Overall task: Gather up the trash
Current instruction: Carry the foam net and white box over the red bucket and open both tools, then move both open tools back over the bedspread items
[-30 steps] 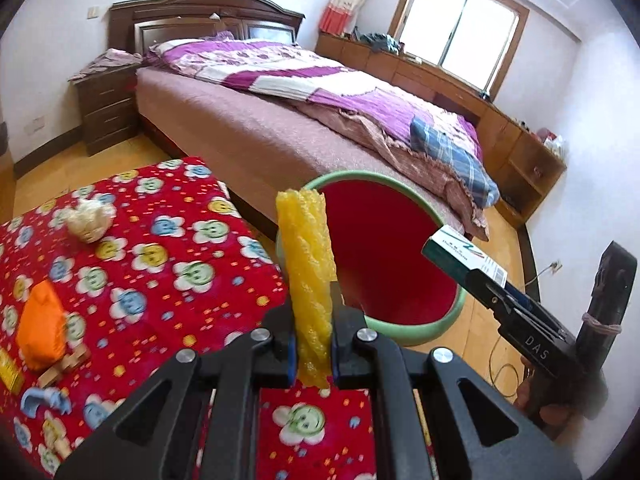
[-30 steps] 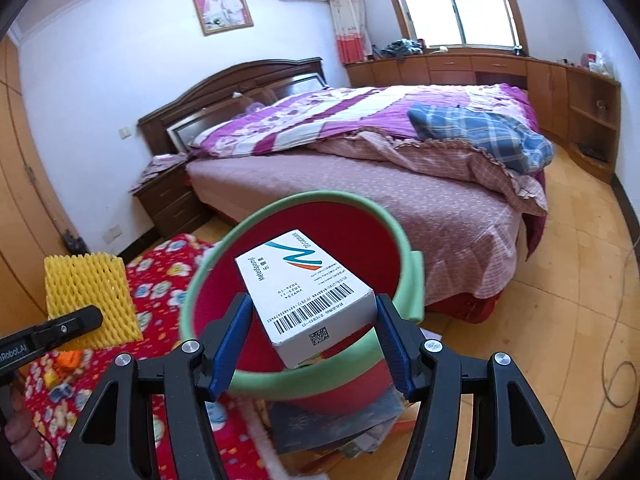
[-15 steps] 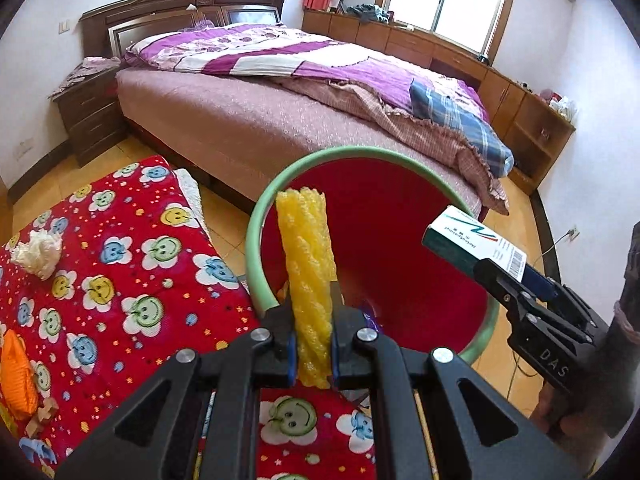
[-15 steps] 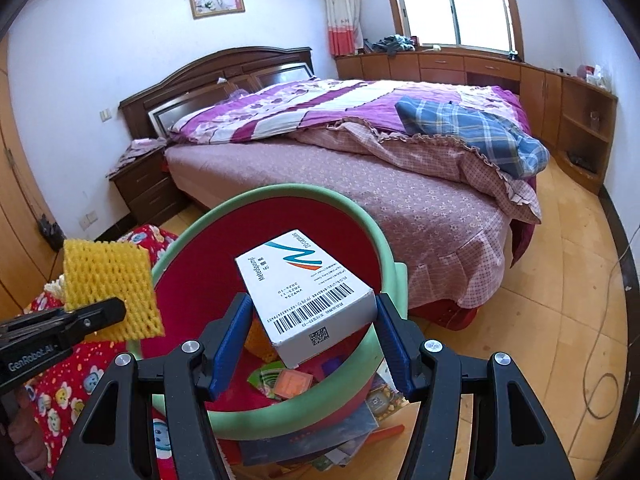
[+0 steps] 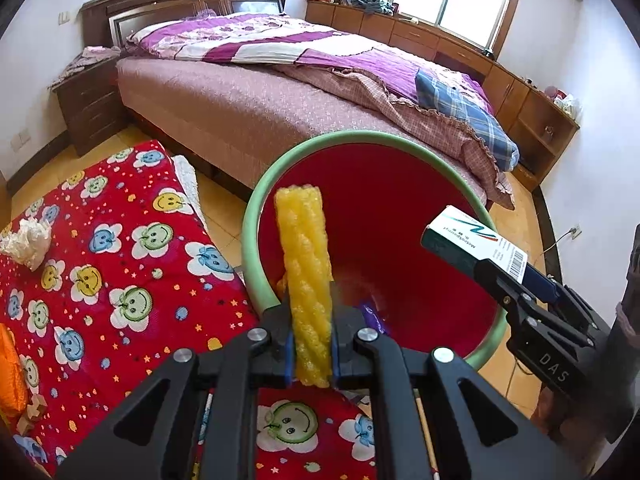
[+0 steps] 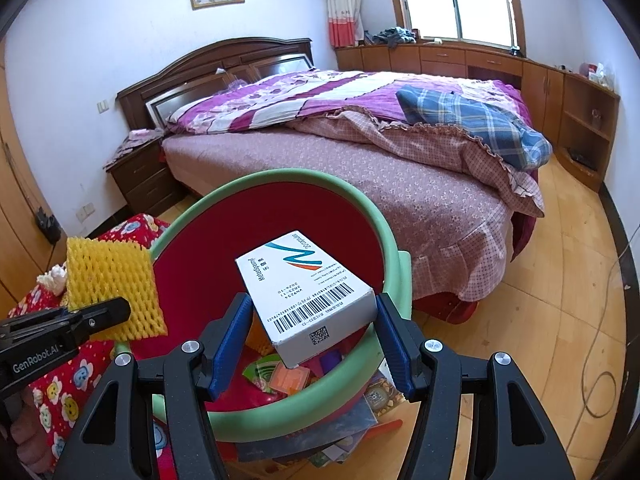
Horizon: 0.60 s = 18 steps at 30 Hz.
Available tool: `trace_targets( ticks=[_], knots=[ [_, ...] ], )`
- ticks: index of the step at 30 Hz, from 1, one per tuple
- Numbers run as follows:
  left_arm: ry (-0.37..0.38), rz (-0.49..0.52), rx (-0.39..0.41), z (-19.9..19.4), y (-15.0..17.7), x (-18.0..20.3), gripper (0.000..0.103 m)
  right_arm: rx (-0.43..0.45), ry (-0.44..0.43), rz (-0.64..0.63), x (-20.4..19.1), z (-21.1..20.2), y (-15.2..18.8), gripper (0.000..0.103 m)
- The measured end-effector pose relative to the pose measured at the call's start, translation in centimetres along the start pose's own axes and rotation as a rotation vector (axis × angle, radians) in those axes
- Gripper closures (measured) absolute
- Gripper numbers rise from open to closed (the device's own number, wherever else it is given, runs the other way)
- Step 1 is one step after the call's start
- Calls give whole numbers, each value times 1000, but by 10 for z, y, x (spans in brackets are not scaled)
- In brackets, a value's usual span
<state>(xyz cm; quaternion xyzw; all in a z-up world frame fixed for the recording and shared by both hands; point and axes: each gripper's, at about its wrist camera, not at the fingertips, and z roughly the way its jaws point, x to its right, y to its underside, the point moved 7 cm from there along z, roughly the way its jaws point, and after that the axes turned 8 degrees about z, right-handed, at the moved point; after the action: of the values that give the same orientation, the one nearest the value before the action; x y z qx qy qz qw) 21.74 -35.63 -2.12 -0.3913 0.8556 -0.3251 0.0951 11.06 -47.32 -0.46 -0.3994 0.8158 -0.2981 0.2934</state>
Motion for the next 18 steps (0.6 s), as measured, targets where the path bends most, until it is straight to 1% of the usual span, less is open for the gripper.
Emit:
trace_targets(
  ticks=[1,3,6,12,14,18],
  knots=[
    [3,-5,-6,1,1,-1,87,0,0,0,0,0,0,40],
    [7,-17,-11,1,1,-3,74,-1,-1,2,0,0,0,39],
    [11,-35,-7,0,1,-5,67,-1,-4,11,0,0,1,39],
    [9,-50,8,-11,2,-8,66,3,0,26,1,0,1,39],
    [5,-51,13,-16,2,-9,66,2,-7,30,1,0,1,37],
    [-1,-56,28,-27,5,-11,66,-3,-29,45,-2,-2,2,31]
  ],
)
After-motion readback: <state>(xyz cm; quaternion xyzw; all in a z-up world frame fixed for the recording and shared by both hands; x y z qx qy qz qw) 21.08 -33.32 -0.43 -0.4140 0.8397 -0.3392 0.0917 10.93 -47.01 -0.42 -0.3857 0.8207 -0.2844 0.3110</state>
